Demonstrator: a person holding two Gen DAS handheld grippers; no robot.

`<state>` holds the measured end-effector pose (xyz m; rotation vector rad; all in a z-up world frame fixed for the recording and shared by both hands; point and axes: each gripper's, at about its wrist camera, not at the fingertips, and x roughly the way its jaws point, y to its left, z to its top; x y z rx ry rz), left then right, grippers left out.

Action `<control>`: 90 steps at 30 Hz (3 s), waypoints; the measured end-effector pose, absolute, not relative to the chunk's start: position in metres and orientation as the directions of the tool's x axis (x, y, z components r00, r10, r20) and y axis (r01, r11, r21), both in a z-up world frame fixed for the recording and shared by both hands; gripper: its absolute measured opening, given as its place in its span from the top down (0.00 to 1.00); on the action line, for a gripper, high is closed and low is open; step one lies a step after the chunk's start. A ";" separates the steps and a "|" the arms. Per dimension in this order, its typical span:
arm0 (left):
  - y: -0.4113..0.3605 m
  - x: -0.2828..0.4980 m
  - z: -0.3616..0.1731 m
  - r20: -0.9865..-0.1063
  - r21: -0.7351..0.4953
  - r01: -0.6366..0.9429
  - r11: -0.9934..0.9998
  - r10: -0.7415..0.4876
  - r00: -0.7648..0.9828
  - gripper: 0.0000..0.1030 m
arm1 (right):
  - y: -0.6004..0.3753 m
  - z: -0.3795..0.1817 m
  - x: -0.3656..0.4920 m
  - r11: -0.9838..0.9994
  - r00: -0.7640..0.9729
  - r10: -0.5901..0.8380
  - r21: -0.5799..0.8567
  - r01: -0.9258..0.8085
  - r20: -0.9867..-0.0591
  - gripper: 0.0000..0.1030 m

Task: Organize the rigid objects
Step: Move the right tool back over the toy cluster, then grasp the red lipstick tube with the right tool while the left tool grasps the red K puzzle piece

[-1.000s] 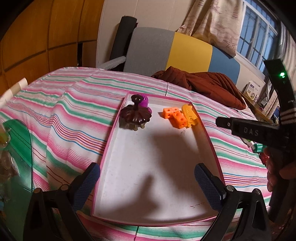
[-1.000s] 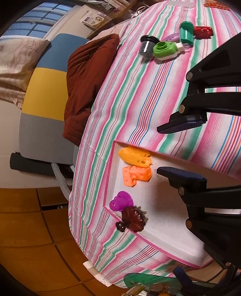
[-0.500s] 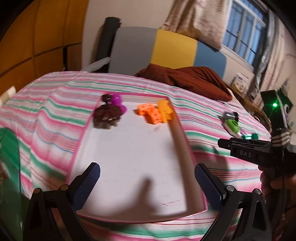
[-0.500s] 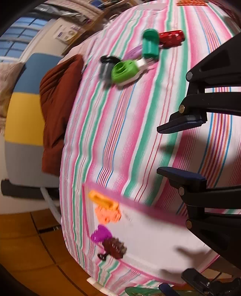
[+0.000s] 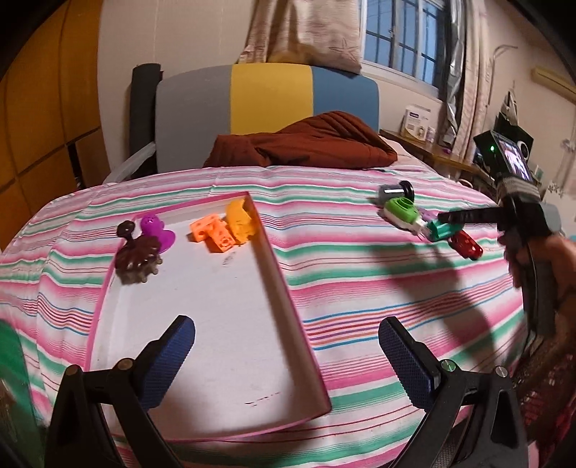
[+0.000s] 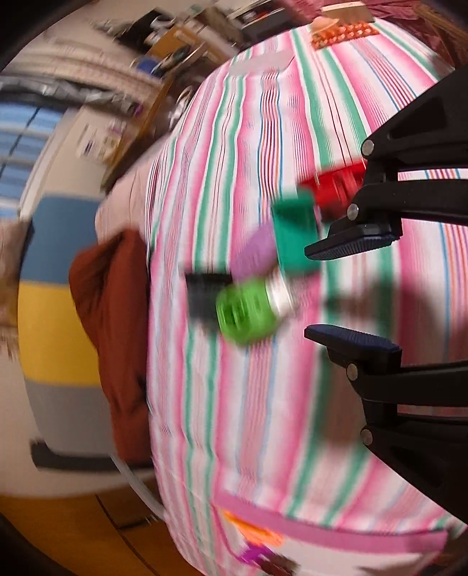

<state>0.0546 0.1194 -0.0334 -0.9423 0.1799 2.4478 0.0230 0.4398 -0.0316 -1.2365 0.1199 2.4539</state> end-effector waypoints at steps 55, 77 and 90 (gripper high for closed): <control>0.187 0.048 -0.037 -0.701 -0.084 -0.574 -0.815 0.457 -0.547 0.00 | 0.539 -0.081 0.033 -0.762 -0.326 0.203 0.060 -0.644 -0.923 0.75; 0.402 0.041 -0.062 -0.703 0.102 -0.904 -0.416 0.613 -0.361 0.09 | 0.591 -0.073 0.094 -0.505 -0.324 0.221 0.176 -0.845 -0.920 0.75; 0.451 0.038 -0.079 -0.753 0.092 -0.937 -0.338 0.592 -0.287 0.36 | 0.588 -0.071 0.097 -0.515 -0.323 0.219 0.171 -0.840 -0.921 0.74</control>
